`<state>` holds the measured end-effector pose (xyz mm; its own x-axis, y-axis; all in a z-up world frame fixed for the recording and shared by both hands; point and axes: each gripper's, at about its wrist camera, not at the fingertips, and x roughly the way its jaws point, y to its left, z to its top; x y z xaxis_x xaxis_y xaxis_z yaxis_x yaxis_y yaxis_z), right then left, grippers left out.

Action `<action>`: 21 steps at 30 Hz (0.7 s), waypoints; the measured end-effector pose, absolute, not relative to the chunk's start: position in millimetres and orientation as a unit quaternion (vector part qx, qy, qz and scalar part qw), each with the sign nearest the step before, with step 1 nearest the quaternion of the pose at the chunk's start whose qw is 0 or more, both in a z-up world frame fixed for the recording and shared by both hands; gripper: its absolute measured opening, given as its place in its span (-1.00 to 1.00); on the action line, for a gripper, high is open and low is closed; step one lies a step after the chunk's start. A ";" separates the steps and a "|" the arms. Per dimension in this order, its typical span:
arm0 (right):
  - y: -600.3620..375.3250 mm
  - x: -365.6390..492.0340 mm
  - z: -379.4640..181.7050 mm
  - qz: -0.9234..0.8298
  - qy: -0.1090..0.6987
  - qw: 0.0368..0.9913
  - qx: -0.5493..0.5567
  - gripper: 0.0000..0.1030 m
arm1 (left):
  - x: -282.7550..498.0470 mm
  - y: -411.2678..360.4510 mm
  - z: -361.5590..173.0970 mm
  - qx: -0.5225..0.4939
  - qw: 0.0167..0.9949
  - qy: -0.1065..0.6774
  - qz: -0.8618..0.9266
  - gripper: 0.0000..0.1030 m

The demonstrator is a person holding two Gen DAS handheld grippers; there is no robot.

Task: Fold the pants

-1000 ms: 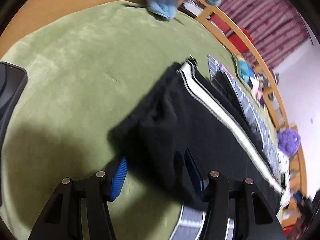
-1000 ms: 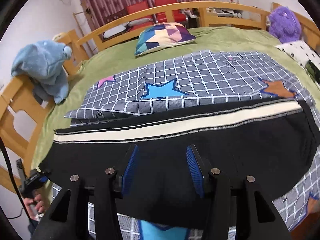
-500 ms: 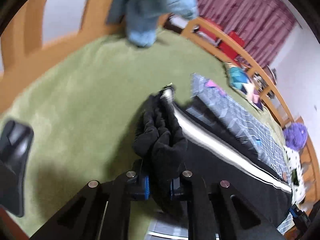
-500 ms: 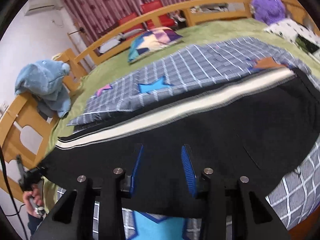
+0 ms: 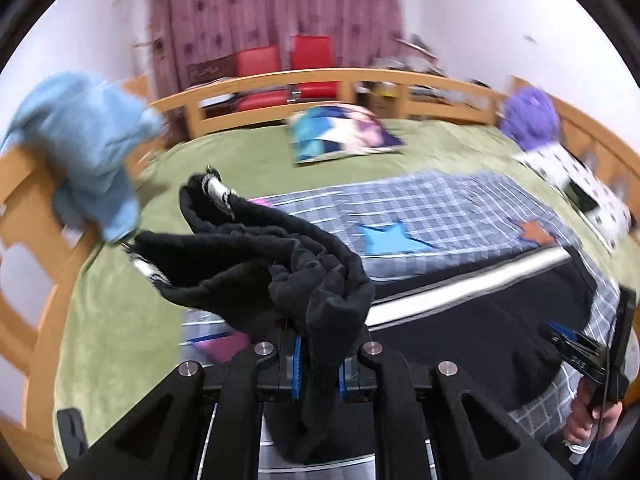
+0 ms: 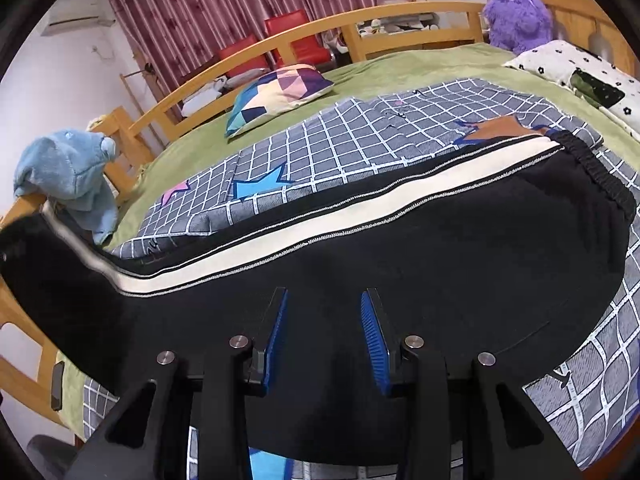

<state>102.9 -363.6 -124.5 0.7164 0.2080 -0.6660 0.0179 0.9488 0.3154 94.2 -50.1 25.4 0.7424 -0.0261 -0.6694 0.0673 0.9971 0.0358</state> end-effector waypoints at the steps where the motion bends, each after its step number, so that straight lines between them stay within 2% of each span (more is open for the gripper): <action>1: -367.5 102.5 -124.5 0.052 0.371 0.915 0.151 -0.27 | 95.2 -69.9 19.0 0.031 0.932 0.360 -0.038 -0.77; 8: -406.4 95.6 -130.3 0.029 0.373 0.910 0.180 -0.27 | 99.3 -183.5 -83.9 0.039 0.906 0.407 -0.114 -0.77; 11: -416.0 88.1 -133.0 0.022 0.373 0.909 0.184 -0.27 | 103.0 -198.9 -135.8 0.019 0.876 0.460 -0.141 -0.77; 13: -419.0 85.0 -136.9 0.010 0.379 0.910 0.170 -0.27 | 97.0 -196.5 -144.8 0.018 0.872 0.466 -0.148 -0.73; 16: -417.9 83.5 -141.5 0.004 0.386 0.910 0.151 -0.27 | 84.9 -177.6 -129.7 0.005 0.876 0.451 -0.171 -0.40; 18: -414.3 83.8 -142.8 0.005 0.388 0.911 0.140 -0.27 | 79.5 -159.1 -113.8 -0.006 0.883 0.435 -0.174 0.03; 20: -406.3 87.6 -142.3 0.013 0.390 0.910 0.139 -0.27 | 72.2 -130.8 -91.4 -0.013 0.899 0.407 -0.159 0.26; 21: -403.1 87.9 -142.3 0.019 0.389 0.910 0.142 -0.27 | 74.2 -124.5 -84.0 -0.011 0.907 0.393 -0.150 0.28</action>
<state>87.9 -403.1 -142.3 0.6964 0.1458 -0.7027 0.0751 0.9590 0.2734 74.2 -124.5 -84.0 0.6464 -0.2816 -0.7092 0.2644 0.9545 -0.1381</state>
